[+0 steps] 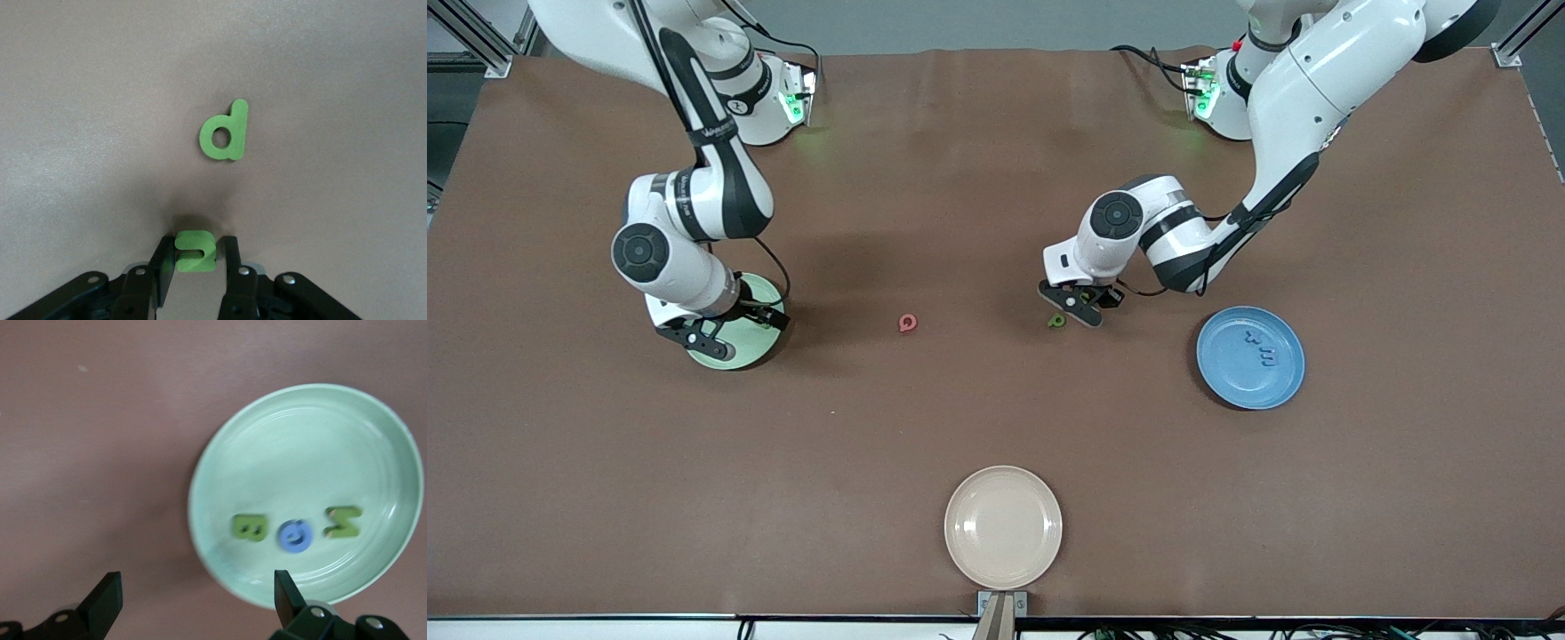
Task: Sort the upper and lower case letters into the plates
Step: 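Carry the u to the blue plate while the right gripper grasps the pink a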
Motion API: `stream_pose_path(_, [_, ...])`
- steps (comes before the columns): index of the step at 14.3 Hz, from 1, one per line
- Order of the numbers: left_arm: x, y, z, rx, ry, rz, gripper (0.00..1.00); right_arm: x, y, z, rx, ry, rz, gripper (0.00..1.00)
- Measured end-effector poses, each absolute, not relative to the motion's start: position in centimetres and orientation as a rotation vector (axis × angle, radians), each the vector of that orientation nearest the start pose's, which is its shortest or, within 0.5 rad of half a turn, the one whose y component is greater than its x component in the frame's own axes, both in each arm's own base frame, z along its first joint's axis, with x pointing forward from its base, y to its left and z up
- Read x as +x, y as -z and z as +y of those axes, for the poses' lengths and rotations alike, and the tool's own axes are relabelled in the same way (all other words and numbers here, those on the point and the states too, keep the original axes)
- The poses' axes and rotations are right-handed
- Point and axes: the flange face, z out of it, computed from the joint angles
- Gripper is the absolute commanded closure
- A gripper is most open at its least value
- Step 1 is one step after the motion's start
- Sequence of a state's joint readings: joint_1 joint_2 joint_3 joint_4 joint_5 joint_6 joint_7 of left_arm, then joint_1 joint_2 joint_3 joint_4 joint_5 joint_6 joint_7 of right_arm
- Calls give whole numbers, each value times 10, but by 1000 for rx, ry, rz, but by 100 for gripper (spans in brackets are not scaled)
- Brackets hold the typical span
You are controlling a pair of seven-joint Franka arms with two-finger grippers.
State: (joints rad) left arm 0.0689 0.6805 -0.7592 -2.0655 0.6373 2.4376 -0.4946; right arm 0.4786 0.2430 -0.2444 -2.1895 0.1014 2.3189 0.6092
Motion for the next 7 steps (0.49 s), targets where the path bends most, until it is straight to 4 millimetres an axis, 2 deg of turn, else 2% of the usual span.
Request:
stream_pose_path(1, [443,-176,-369,-3033,-95,946,73,528,-276,156,-3074,-134,751,0])
stream_pose_path(4, [444,-176,-369,-3036,-94,937,90,514,-283,238,-3016,-87,862,0])
stream_pose_path(5, [444,-176,-369,-3039,-93,926,94,510,-279,262,-3006,-67,877,0])
stream_pose_path(7, [448,-177,-367,-3047,-88,895,95,505,-261,299,-3001,-31,888,0])
